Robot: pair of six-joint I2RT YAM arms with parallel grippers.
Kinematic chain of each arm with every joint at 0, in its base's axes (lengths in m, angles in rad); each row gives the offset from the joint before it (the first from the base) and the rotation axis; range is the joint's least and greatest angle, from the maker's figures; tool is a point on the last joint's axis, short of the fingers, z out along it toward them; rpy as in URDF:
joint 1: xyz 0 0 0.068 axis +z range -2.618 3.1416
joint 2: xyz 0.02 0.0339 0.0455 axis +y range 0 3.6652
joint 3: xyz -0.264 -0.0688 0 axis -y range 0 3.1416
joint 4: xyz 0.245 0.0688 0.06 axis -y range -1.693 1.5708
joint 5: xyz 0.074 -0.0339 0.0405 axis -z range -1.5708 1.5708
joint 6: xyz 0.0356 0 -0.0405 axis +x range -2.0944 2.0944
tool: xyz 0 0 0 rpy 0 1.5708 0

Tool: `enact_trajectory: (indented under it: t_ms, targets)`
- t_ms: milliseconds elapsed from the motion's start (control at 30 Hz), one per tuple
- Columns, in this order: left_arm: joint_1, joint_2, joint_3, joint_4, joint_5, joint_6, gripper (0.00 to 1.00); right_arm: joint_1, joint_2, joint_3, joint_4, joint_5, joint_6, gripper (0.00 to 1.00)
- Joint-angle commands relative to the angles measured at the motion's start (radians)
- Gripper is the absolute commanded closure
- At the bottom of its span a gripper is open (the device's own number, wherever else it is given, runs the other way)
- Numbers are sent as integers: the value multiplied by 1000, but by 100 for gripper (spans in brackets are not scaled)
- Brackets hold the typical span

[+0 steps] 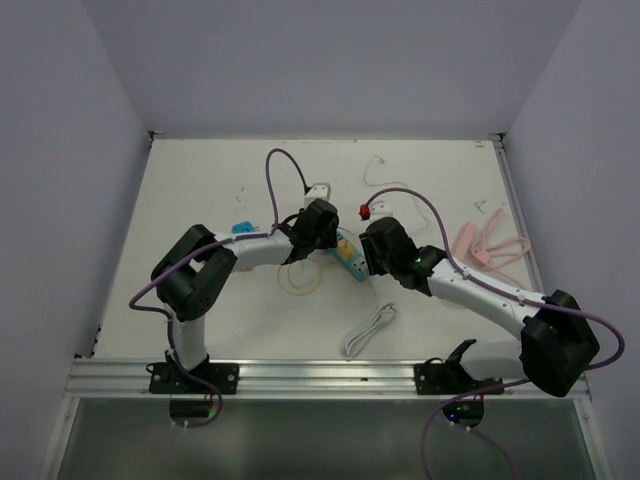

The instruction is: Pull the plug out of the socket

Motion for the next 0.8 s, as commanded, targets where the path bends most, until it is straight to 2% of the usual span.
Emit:
enact_trajectory:
  t_ms: [0, 167, 433, 533, 633, 733, 767]
  targets:
    - [28, -11, -57, -106, -46, 14, 52, -13, -21, -37, -12, 76, 72, 100]
    - [28, -31, -82, -92, -11, 0, 52, -57, 2, -74, 26, 91, 153, 98]
    - [28, -71, -146, -52, 31, -7, 52, -191, 100, -101, 169, -21, 205, 94]
    - [28, -78, -165, -43, 46, -6, 52, -218, 149, -81, 216, -45, 187, 86]
    - [28, -81, -169, -42, 48, -4, 52, -234, 188, -48, 235, -68, 169, 74]
    - [28, -81, -173, -43, 48, -1, 52, -241, 203, -6, 218, -61, 155, 57]
    - [28, -81, -173, -43, 49, -3, 52, -243, 208, 4, 212, -50, 150, 44]
